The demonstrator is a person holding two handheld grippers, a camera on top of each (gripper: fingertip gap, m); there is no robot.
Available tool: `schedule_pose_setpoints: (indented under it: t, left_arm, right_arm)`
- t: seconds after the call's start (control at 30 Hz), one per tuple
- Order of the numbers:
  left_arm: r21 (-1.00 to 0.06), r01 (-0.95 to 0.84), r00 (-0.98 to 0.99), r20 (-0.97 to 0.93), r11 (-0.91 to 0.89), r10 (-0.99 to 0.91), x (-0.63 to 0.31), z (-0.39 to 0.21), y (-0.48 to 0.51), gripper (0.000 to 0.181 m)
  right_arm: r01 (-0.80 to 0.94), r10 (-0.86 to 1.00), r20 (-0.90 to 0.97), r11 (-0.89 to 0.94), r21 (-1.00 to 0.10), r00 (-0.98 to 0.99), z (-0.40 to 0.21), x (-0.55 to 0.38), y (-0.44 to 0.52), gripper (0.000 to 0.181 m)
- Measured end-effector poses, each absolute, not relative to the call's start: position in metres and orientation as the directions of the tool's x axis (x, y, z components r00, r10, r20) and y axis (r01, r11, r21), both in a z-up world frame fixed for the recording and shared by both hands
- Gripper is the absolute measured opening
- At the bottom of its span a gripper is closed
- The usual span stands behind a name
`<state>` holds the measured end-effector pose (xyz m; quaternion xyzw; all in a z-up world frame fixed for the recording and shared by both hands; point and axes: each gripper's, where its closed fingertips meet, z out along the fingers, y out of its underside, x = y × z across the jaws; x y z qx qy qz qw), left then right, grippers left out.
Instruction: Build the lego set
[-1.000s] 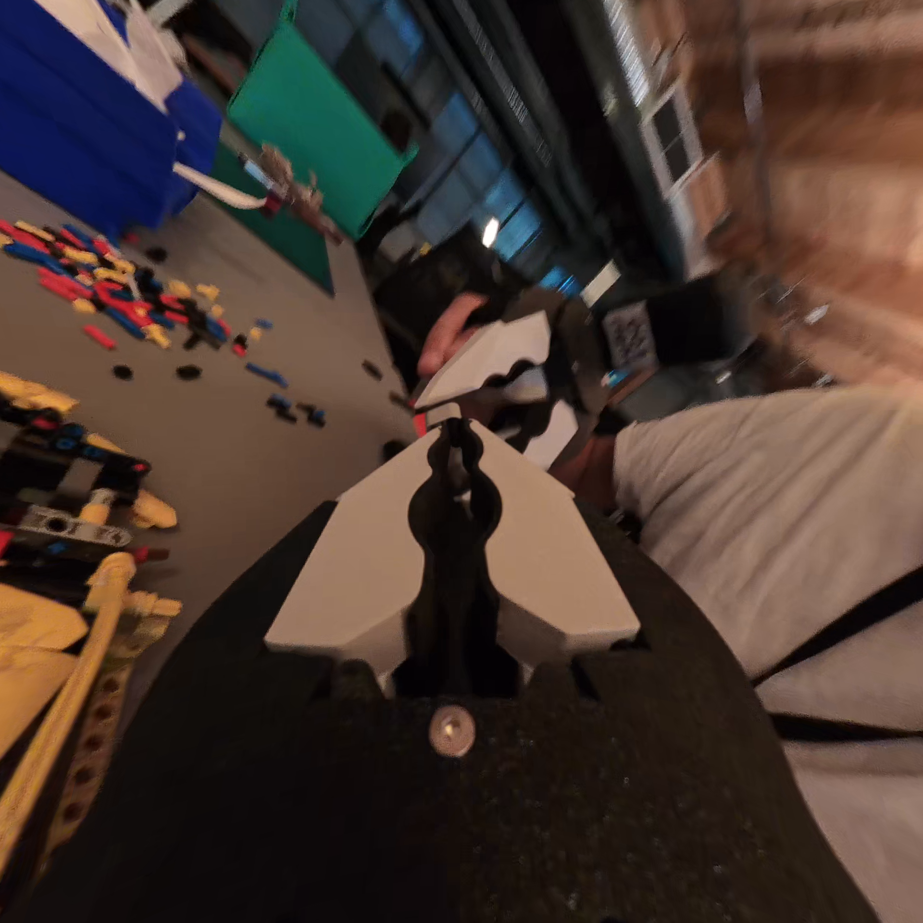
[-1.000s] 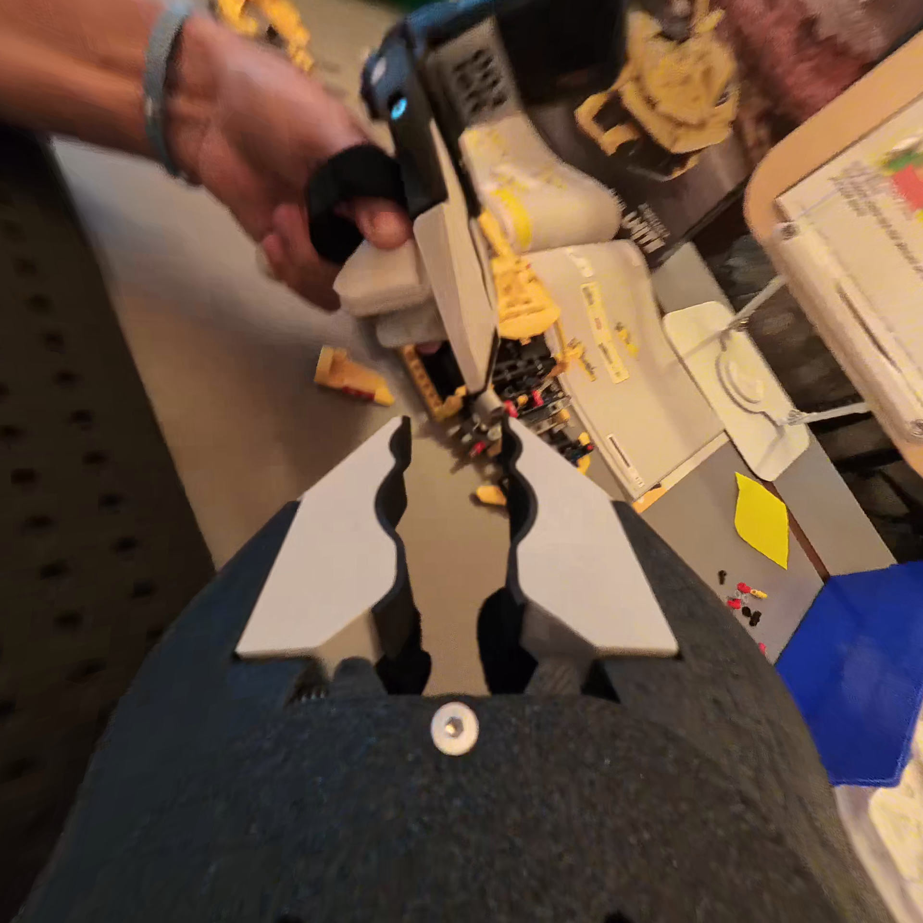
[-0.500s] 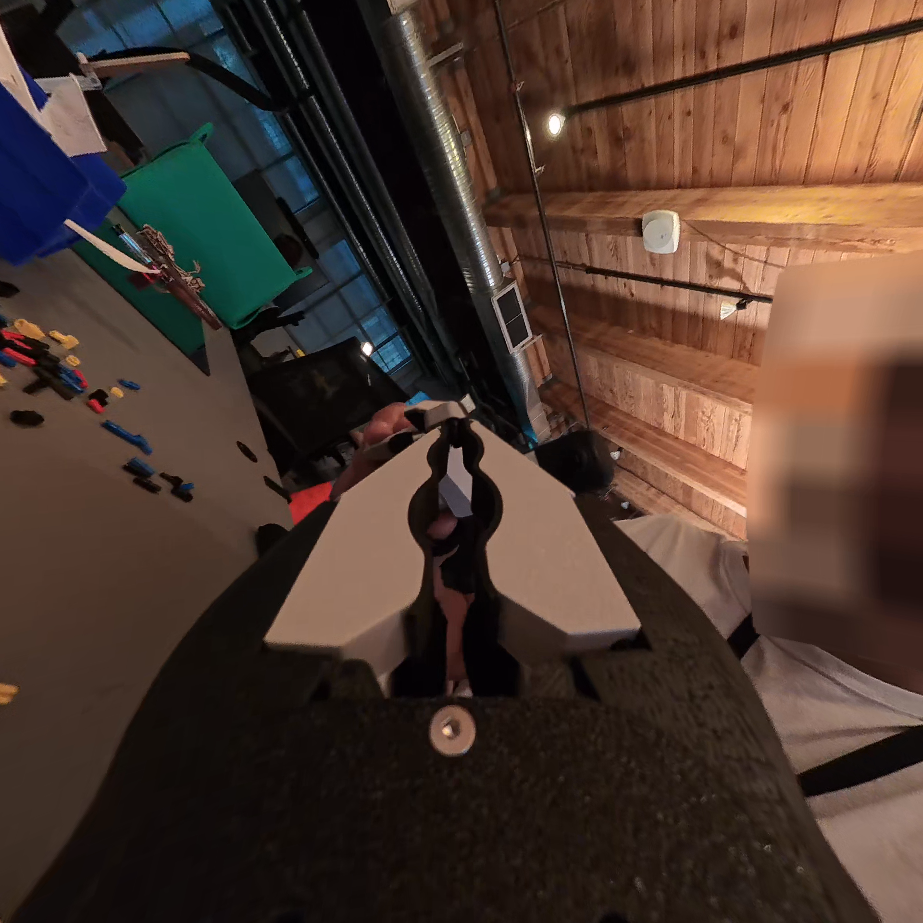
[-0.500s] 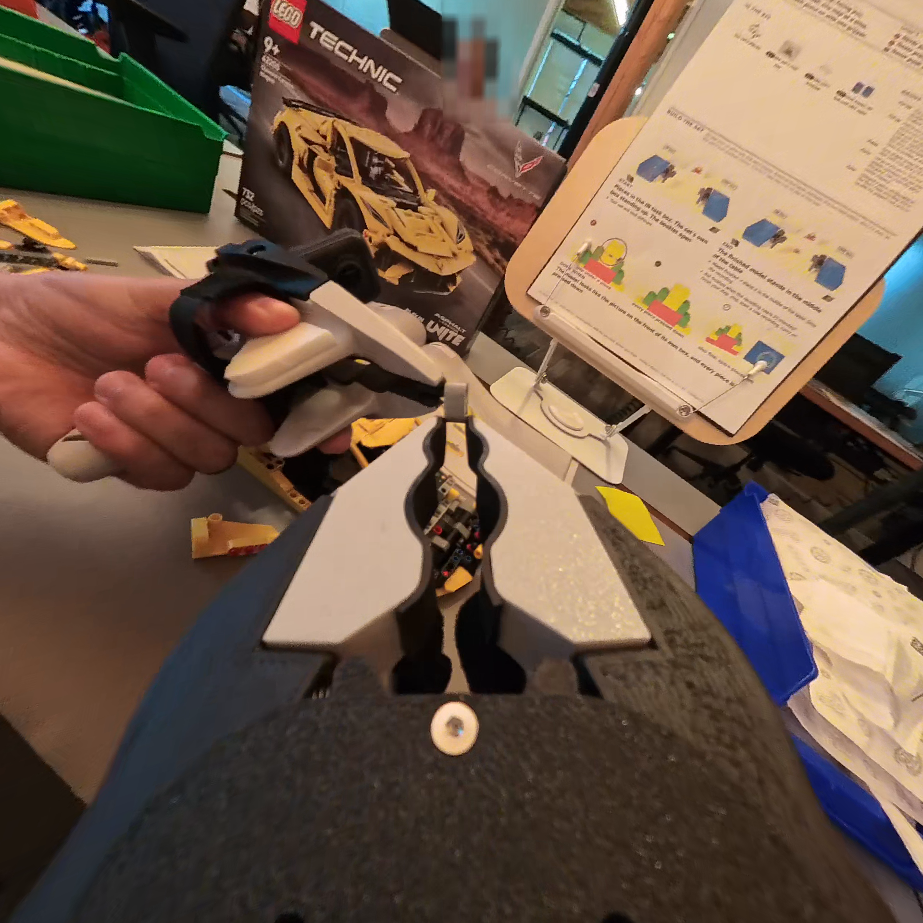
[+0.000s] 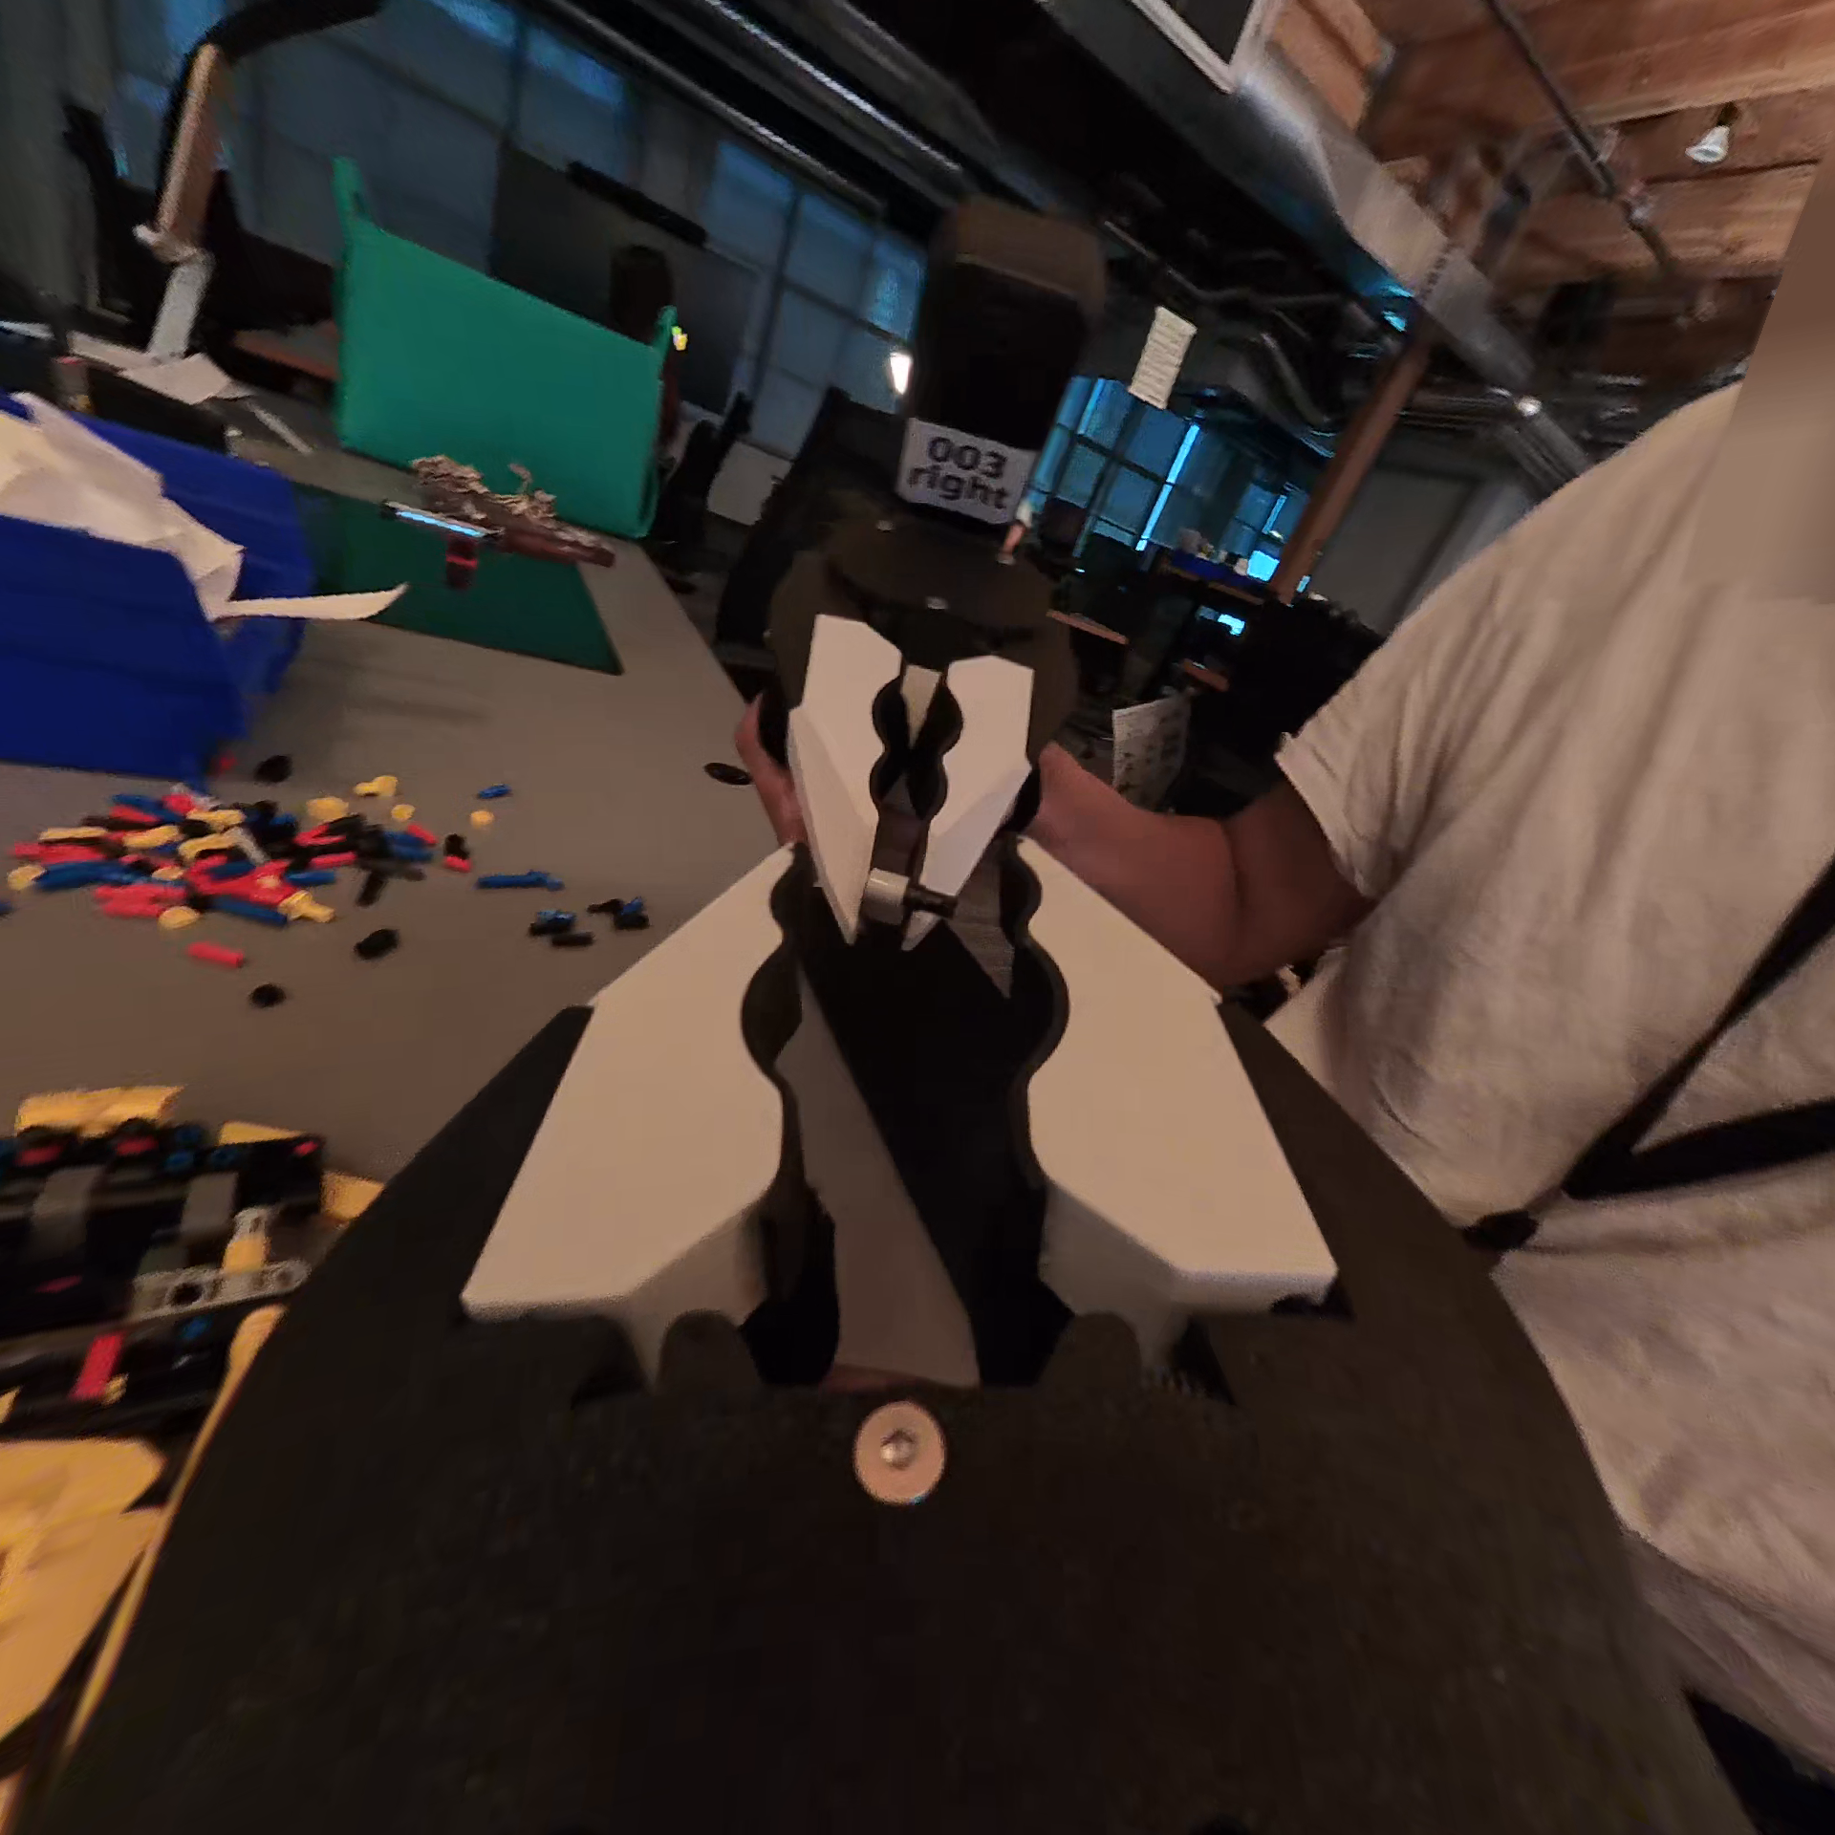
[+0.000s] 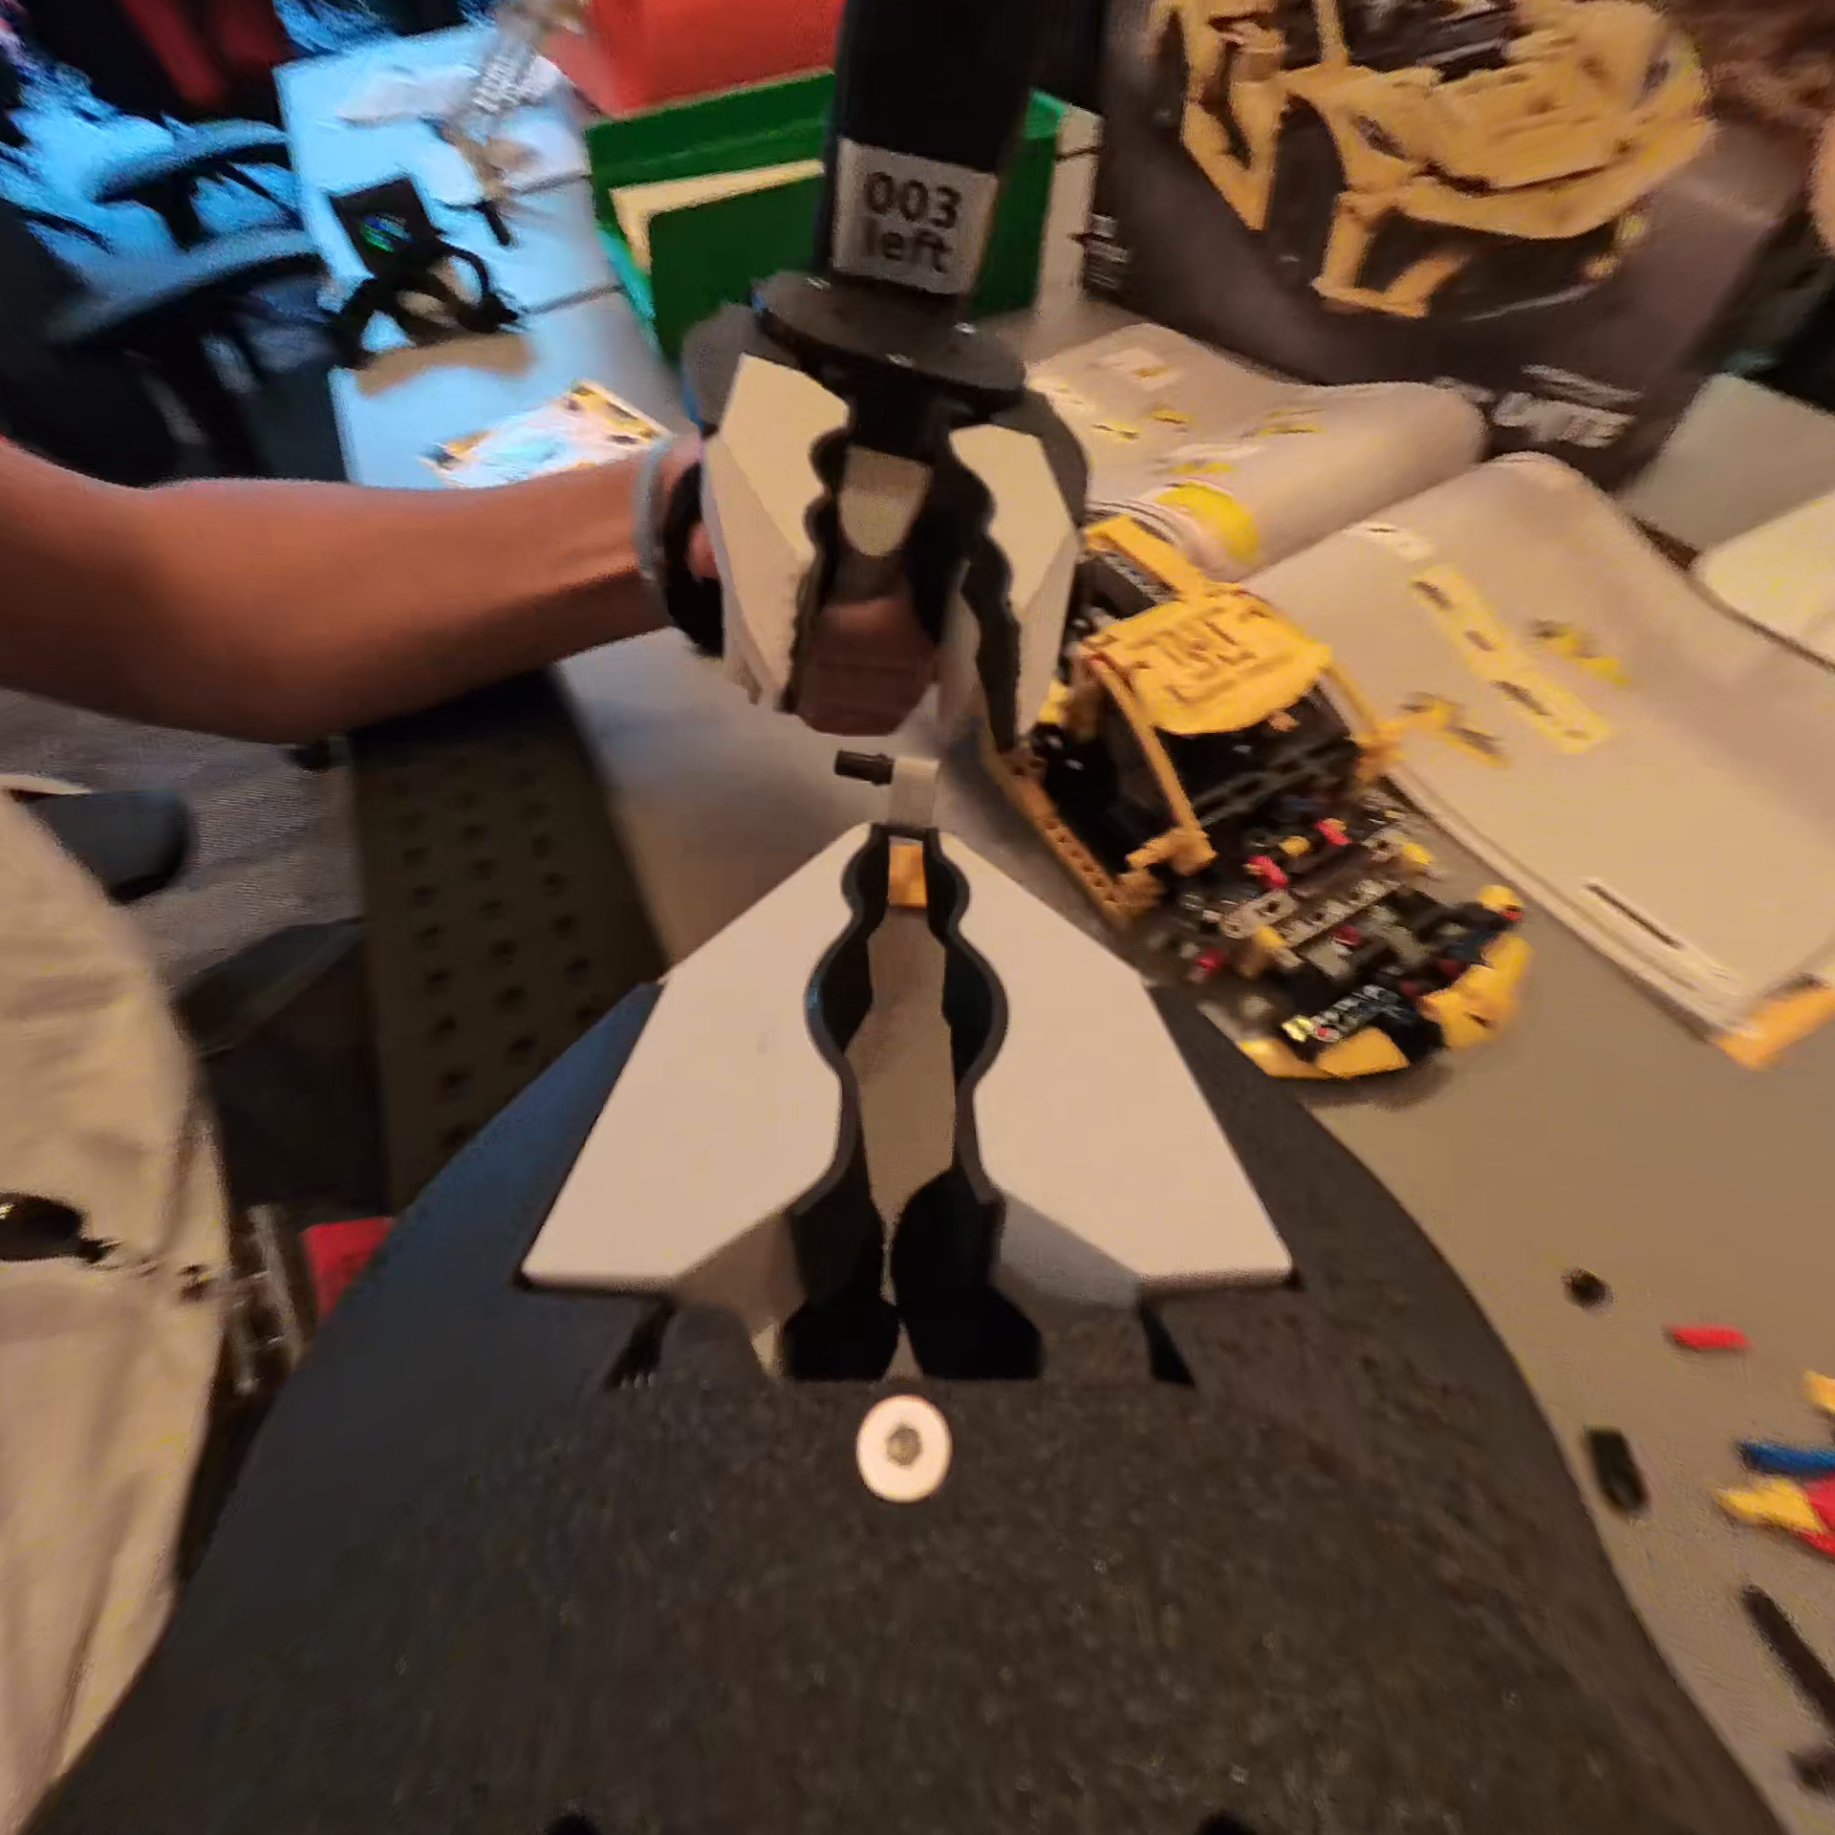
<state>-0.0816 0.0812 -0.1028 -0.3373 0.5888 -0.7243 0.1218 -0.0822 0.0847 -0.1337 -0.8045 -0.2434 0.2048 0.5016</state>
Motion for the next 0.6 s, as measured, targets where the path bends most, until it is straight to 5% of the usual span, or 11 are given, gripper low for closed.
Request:
schedule_pose_setpoints:
  t: [0.6]
  left_arm:
    - [-0.965,-0.132,-0.828,0.233,-0.227,-0.510,-0.100,-0.088,0.061,0.016]
  right_arm:
    - [0.044,0.695,-0.213,-0.333,-0.942,0.687,-0.109,-0.104,0.073,0.005]
